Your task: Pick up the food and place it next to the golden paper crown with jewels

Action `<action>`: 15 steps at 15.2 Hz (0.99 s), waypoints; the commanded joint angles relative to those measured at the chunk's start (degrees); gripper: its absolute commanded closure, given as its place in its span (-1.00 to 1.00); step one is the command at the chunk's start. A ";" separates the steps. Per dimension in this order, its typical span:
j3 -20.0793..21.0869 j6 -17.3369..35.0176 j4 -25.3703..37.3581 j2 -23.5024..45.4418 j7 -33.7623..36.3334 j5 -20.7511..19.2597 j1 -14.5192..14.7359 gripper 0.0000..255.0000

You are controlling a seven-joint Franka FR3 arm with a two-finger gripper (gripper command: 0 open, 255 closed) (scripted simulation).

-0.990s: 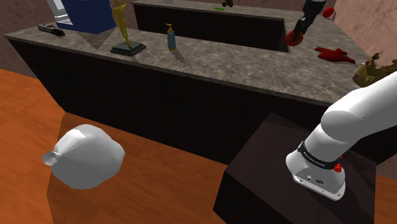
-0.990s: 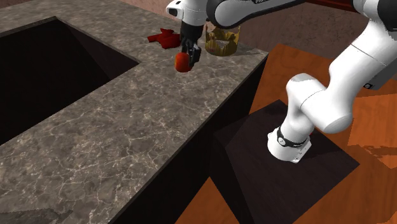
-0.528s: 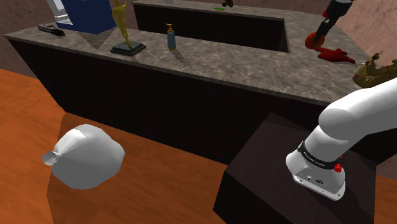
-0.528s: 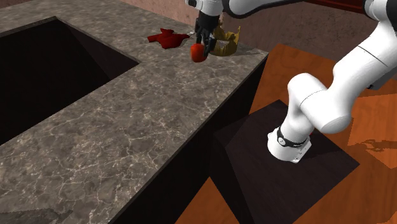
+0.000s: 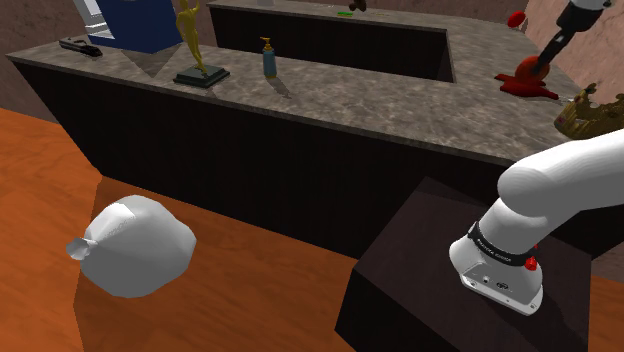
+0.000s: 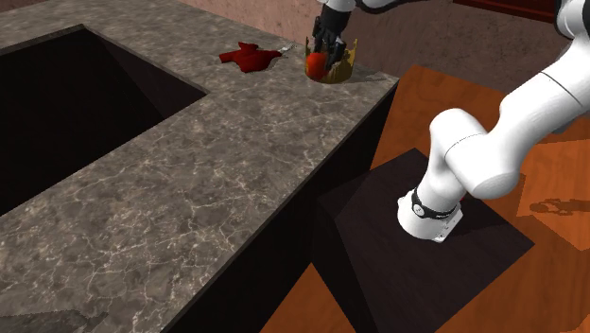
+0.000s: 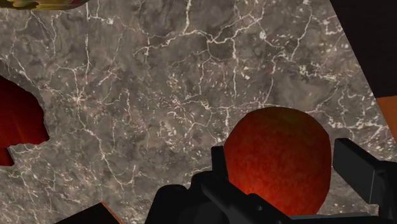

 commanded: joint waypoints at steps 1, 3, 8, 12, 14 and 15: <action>-2.11 -0.30 0.32 -0.92 -2.88 -0.94 -1.05 1.00; -4.19 -0.68 1.13 -1.40 -5.55 -1.62 -1.75 1.00; -9.98 -1.49 4.26 -1.72 -12.44 -2.89 -2.64 1.00; -15.36 -2.06 7.86 -1.15 -18.12 -3.40 -2.21 1.00; -18.37 -2.35 10.04 -0.66 -20.98 -3.48 -1.50 1.00; -19.97 -2.50 11.22 -0.37 -22.42 -3.47 -1.01 1.00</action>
